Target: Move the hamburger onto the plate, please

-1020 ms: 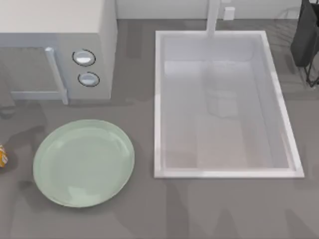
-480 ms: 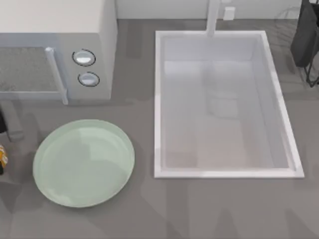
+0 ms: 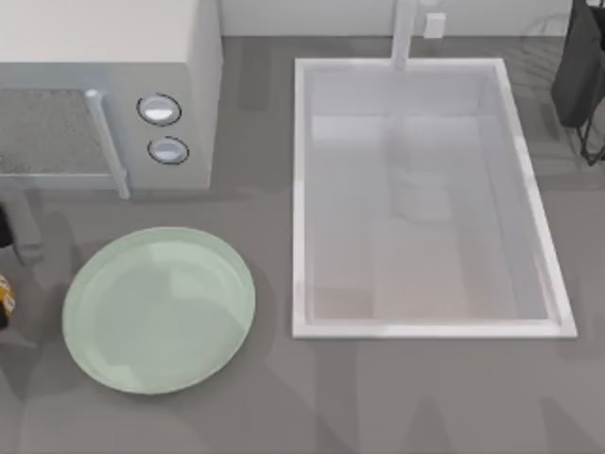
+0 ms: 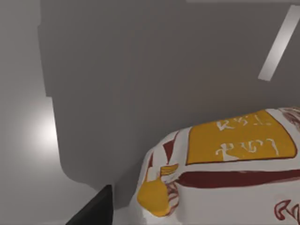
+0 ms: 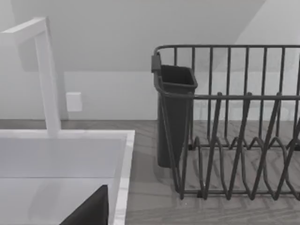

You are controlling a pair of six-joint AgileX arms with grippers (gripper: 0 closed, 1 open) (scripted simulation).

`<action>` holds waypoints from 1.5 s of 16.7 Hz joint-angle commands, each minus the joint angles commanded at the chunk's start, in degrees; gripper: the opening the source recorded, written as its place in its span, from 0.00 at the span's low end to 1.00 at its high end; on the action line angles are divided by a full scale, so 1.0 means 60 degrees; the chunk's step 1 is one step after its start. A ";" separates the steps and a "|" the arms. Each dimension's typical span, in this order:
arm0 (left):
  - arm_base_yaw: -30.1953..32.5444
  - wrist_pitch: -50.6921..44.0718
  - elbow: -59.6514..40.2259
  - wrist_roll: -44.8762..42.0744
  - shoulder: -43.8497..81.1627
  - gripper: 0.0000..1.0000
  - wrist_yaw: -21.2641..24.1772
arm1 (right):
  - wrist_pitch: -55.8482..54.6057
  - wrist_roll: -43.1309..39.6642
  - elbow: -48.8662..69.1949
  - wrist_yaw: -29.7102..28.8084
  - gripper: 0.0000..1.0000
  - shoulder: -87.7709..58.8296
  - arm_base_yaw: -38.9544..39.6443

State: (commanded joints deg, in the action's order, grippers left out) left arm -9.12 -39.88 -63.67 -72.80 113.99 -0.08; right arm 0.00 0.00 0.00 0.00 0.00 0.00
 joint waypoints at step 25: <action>-0.0051 -0.0849 0.0038 0.0040 -0.0783 0.00 -0.0177 | 0.0000 0.0000 0.0000 0.0000 1.00 0.0000 0.0000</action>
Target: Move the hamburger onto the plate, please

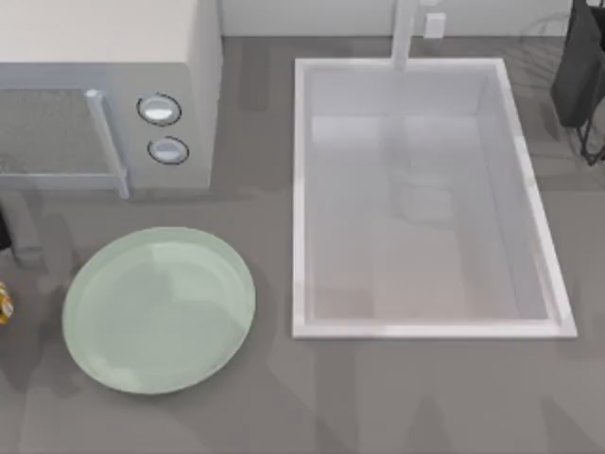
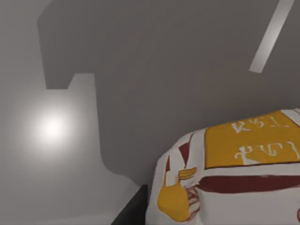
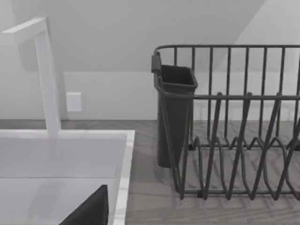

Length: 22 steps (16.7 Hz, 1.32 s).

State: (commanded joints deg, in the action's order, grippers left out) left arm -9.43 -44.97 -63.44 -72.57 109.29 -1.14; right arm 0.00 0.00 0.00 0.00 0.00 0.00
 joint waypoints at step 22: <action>0.0175 -0.3554 -0.2401 0.0086 -0.1207 0.00 0.0032 | 0.0000 0.0000 0.0000 0.0000 1.00 0.0000 0.0000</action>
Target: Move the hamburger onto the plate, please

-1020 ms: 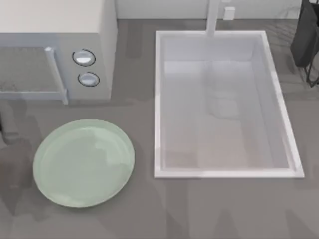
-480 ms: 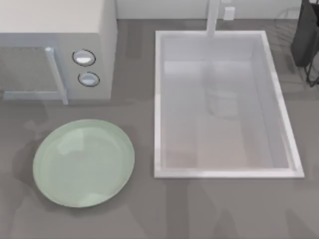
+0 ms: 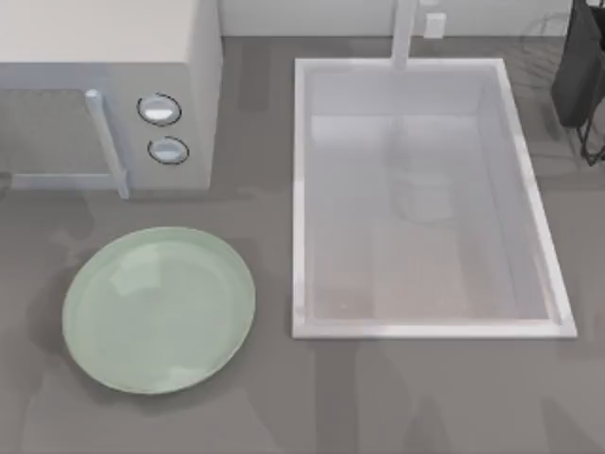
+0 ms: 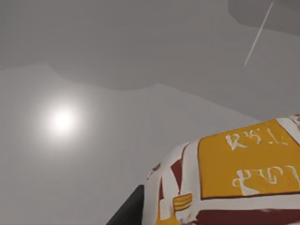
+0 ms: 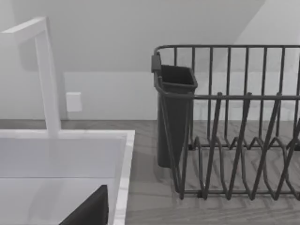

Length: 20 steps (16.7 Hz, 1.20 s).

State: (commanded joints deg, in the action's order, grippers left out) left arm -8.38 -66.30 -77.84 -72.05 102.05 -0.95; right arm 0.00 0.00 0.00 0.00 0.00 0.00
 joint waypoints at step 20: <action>0.5889 -0.0824 -0.1308 0.0925 0.1712 0.00 -0.0917 | 0.0000 0.0000 0.0000 0.0000 1.00 0.0000 0.0000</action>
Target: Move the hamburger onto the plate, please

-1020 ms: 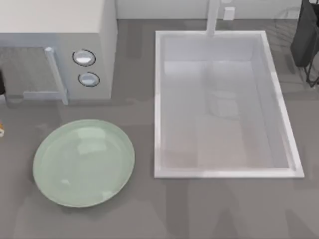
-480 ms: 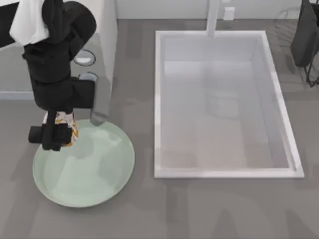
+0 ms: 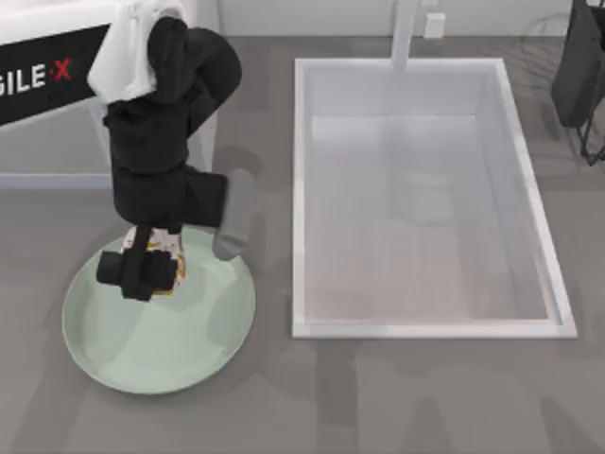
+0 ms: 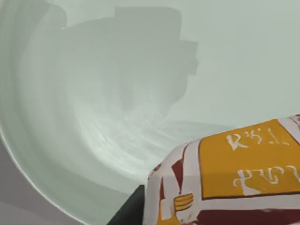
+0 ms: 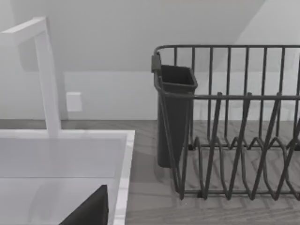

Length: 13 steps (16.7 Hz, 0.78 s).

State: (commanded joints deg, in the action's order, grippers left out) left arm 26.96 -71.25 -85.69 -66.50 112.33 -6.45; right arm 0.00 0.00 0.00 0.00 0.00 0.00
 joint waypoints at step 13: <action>-0.0127 0.1592 0.1253 -0.0122 0.0299 0.00 -0.0013 | 0.0000 0.0000 0.0000 0.0000 1.00 0.0000 0.0000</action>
State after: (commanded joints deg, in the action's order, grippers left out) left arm 26.19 -61.69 -78.18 -67.23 114.12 -6.53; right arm 0.00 0.00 0.00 0.00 0.00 0.00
